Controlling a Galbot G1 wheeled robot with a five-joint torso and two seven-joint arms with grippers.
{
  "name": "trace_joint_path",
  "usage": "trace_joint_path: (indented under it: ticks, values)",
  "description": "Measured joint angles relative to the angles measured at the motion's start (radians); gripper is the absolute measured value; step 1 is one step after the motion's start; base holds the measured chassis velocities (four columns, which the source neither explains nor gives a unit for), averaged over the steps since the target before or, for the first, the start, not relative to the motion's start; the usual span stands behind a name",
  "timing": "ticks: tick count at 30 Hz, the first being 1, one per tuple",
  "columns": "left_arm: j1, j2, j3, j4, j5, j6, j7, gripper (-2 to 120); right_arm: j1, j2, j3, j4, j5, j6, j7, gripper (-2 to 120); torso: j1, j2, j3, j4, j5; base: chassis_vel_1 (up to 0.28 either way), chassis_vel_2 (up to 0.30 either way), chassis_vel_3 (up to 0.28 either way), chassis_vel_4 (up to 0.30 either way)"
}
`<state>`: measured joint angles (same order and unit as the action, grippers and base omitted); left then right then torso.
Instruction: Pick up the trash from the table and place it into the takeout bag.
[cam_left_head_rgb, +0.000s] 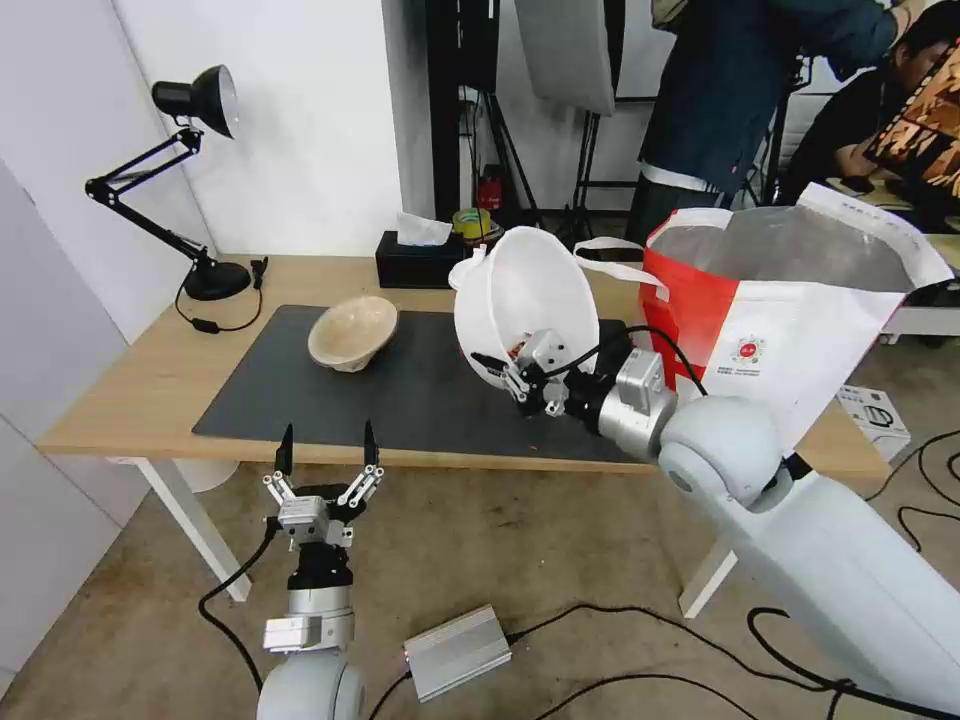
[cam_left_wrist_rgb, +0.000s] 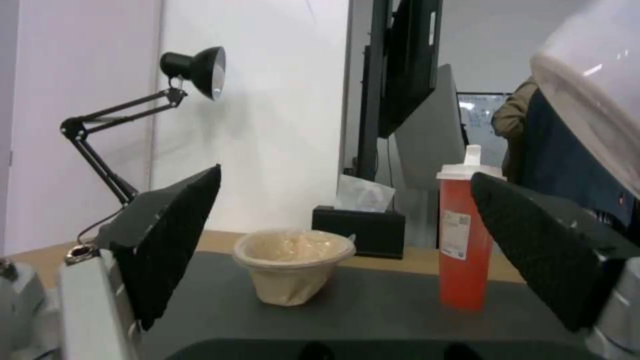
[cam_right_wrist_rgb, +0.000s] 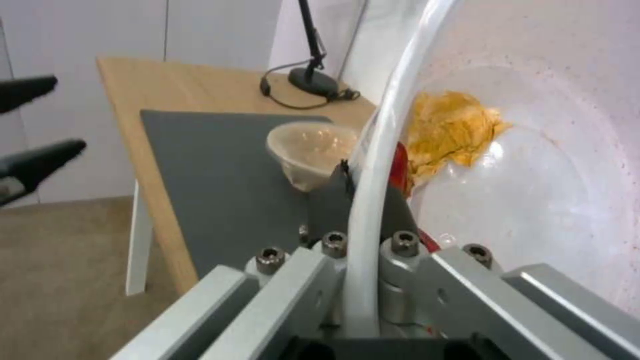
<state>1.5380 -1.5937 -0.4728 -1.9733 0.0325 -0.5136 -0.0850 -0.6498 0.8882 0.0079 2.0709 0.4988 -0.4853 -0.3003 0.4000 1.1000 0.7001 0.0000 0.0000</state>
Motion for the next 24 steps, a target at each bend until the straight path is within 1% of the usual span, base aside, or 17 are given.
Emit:
trace_joint_path:
  ticks: [9, 24]
  values:
    - [0.000, 0.000, -0.001, 0.001, 0.000, 0.000, 0.000, 100, 0.049, -0.011, 0.002, 0.006, 0.043, 0.028, -0.011, 0, 0.000, 0.000, 0.000, 0.0000, 0.0000, 0.000, 0.000, 0.000, 0.000]
    - [-0.002, 0.000, 0.003, 0.003, 0.000, 0.000, -0.001, 100, 0.176, -0.060, -0.011, 0.012, 0.119, 0.019, -0.039, 0, 0.000, 0.000, 0.000, 0.0000, 0.0000, 0.000, 0.000, 0.000, 0.000]
